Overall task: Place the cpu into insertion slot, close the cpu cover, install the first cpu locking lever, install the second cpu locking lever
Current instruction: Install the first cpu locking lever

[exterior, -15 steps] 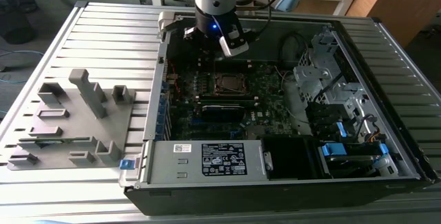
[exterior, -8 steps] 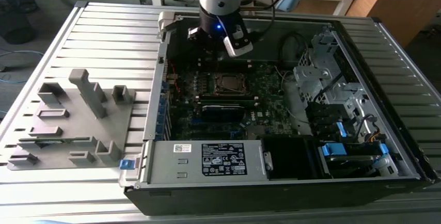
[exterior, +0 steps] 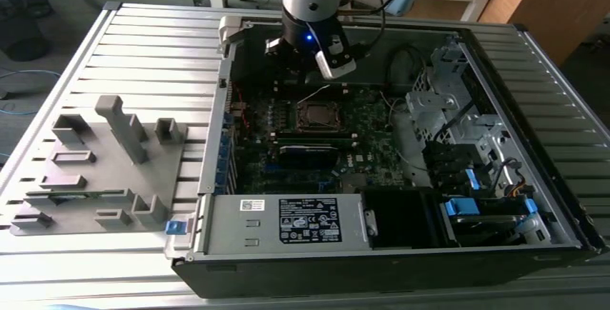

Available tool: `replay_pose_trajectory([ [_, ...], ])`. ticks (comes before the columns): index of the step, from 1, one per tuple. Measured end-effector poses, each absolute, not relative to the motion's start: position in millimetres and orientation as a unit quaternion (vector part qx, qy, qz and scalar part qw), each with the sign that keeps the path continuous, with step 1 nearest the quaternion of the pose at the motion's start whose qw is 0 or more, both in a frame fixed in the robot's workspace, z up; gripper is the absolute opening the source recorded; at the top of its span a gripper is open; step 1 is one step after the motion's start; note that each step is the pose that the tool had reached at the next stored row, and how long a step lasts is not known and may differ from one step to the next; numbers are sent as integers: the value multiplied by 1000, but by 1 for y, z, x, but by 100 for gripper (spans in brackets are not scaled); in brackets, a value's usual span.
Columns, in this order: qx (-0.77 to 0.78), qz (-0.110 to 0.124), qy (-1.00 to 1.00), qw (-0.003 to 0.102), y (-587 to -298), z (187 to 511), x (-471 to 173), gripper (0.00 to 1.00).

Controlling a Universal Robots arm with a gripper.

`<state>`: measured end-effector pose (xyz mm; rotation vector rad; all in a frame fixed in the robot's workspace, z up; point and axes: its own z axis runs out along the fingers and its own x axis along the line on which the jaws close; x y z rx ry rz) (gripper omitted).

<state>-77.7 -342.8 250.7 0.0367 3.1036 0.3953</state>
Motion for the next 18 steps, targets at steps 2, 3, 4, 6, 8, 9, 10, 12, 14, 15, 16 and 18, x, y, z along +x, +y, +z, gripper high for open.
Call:
replay_pose_trajectory([
  [2, 12, 126, 992, 6, -343, 251, -77, 11],
  [3, 12, 125, 992, 6, -343, 251, -77, 11],
  [4, 12, 125, 992, 6, -343, 251, -77, 11],
  [6, 12, 125, 992, 6, -343, 251, -77, 11],
  [8, 12, 125, 992, 6, -343, 251, -77, 11],
  [9, 12, 125, 992, 6, -343, 251, -77, 11],
  [10, 12, 125, 992, 6, -343, 251, -77, 11],
  [12, 12, 125, 992, 6, -343, 251, -77, 11],
  [14, 12, 123, 992, 6, -343, 251, -77, 11],
  [15, 12, 122, 992, 6, -343, 251, -77, 11],
  [16, 12, 120, 993, 6, -343, 251, -77, 11],
  [18, 12, 118, 993, 6, -343, 250, -77, 11],
])
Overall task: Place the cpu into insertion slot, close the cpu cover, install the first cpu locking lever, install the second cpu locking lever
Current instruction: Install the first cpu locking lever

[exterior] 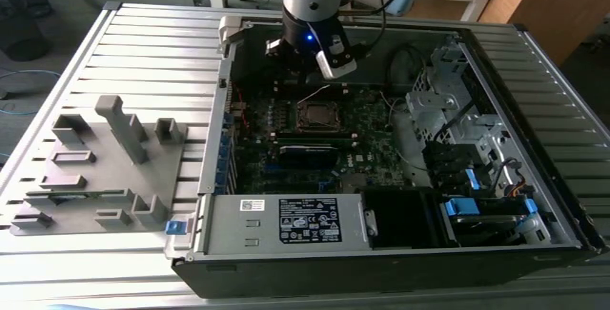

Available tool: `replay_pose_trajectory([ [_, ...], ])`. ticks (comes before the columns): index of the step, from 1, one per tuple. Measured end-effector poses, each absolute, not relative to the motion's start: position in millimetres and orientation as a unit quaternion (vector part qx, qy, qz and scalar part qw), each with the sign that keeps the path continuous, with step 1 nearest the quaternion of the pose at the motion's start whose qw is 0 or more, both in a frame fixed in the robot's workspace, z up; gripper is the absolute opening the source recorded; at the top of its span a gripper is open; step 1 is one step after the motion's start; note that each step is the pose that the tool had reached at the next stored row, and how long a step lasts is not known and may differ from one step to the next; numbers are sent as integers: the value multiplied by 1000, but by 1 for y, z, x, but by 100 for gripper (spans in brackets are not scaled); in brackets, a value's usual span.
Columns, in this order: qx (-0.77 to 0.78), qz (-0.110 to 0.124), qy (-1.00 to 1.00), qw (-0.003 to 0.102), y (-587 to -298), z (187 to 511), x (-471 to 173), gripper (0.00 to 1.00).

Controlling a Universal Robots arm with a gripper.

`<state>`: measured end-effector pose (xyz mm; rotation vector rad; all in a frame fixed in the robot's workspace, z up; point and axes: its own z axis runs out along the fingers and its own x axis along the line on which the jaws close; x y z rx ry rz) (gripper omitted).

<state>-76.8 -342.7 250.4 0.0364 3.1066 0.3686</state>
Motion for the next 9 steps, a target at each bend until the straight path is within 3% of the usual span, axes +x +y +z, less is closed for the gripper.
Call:
replay_pose_trajectory([
  [9, 12, 105, 994, 7, -342, 248, -76, 11],
])
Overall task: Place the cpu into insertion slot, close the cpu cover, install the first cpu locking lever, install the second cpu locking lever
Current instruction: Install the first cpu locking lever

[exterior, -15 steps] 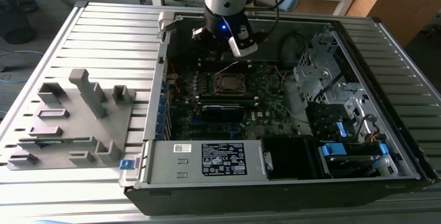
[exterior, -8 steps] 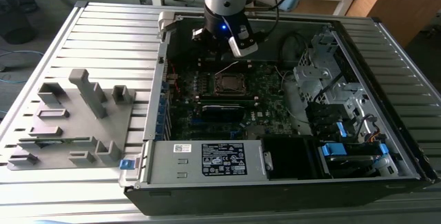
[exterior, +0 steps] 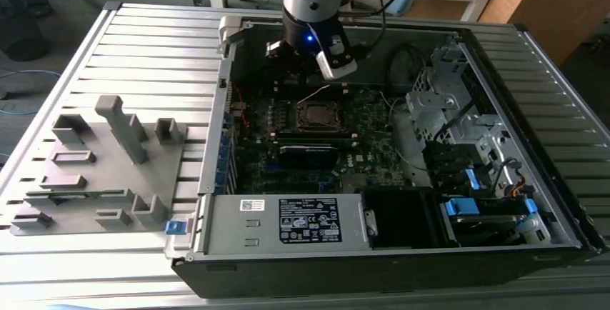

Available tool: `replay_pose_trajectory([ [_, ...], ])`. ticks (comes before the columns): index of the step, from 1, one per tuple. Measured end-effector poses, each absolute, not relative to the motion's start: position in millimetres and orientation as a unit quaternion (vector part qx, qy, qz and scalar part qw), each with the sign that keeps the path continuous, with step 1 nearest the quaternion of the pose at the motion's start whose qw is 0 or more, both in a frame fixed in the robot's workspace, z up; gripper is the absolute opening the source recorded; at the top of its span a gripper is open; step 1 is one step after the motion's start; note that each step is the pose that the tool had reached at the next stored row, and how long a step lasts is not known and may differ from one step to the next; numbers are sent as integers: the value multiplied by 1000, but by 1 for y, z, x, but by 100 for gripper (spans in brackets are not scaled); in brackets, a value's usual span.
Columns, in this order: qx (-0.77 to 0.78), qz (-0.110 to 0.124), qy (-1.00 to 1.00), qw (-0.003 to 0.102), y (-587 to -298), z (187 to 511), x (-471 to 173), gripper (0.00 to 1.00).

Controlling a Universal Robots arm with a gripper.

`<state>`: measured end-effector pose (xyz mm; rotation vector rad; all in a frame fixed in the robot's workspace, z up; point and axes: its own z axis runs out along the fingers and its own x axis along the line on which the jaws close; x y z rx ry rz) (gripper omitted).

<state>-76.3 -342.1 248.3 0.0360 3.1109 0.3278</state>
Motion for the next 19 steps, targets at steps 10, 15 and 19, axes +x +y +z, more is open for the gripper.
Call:
replay_pose_trajectory([
  [10, 12, 101, 995, 7, -340, 246, -70, 11],
  [15, 12, 101, 995, 7, -340, 244, -69, 11],
  [19, 11, 100, 995, 7, -340, 244, -69, 11],
])
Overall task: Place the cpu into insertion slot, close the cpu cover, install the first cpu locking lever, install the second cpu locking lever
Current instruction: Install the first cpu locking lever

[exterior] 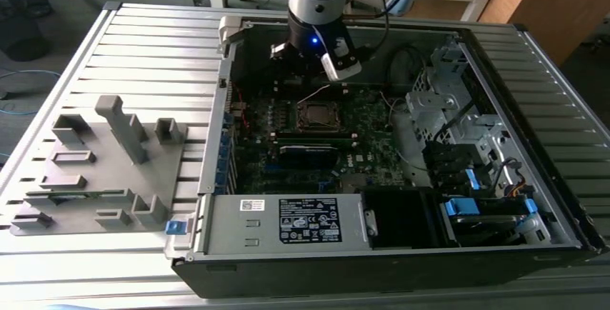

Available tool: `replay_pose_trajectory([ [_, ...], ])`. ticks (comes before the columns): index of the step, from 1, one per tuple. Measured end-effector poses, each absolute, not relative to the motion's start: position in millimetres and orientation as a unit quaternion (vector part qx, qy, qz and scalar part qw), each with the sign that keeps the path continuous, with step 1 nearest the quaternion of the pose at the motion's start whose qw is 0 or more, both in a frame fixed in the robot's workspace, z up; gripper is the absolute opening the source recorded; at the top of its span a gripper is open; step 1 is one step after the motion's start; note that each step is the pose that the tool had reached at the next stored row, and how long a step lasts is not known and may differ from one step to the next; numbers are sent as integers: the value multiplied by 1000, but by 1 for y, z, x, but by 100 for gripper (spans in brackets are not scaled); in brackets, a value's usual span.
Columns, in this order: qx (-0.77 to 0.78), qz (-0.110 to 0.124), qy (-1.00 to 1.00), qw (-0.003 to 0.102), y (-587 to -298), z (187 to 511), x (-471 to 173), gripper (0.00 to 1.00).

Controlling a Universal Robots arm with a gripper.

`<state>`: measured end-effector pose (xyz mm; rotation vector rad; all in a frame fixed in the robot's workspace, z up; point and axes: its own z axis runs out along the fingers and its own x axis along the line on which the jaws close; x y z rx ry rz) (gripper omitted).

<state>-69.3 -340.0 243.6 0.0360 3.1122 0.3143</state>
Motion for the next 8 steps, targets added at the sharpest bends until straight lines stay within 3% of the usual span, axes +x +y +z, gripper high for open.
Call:
replay_pose_trajectory([
  [8, 12, 100, 995, 7, -340, 243, -66, 11],
])
